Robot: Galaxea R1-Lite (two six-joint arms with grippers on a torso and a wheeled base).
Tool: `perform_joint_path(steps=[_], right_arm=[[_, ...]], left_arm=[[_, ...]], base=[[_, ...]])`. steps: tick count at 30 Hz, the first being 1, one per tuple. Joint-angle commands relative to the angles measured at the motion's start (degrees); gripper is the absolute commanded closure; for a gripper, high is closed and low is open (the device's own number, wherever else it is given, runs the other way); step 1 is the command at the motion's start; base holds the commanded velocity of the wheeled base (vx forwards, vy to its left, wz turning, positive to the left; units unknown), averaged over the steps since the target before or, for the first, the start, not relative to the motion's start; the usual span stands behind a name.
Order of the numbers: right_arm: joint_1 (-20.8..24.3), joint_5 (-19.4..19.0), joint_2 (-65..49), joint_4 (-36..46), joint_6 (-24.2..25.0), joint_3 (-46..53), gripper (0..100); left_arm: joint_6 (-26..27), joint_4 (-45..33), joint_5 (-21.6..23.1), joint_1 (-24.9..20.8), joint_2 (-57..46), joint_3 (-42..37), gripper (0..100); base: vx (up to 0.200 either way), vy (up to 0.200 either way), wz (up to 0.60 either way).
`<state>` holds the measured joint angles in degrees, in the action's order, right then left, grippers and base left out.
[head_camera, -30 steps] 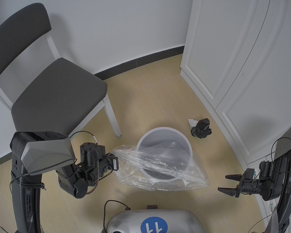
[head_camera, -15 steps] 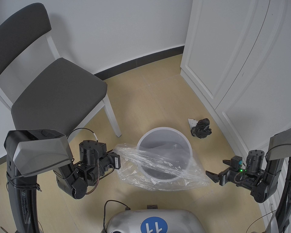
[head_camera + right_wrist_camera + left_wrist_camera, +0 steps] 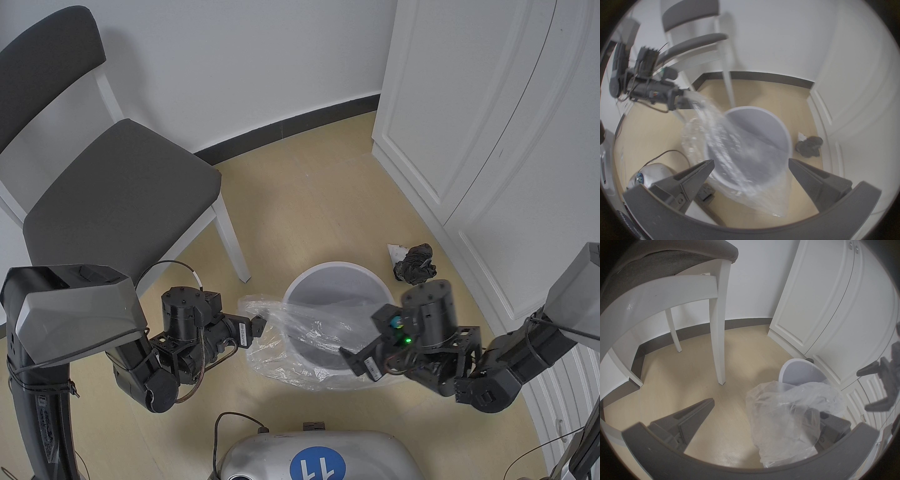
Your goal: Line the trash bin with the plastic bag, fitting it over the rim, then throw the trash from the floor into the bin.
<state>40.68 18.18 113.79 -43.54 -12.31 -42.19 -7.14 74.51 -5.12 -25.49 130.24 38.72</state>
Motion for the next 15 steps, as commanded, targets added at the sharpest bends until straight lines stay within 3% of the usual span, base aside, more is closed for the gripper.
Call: perform_joint_path(steps=[1, 8, 15], right_arm=[[10.56, 5.47, 1.88, 8.48, -7.46, -10.63, 0], [10.12, 4.68, 6.71, 8.3, -8.61, -12.21, 0], [5.29, 4.68, 8.12, 9.0, -9.48, -13.18, 0]], left_arm=[[0.11, 0.29, -0.07, -0.17, -1.05, -0.48, 0], [0.2, 0.29, -0.07, 0.35, -0.96, -0.31, 0], [0.2, 0.29, -0.07, 0.53, -0.78, -0.22, 0]], base=[[0.0, 0.0, 0.0], [0.0, 0.0, 0.0], [0.0, 0.0, 0.0]])
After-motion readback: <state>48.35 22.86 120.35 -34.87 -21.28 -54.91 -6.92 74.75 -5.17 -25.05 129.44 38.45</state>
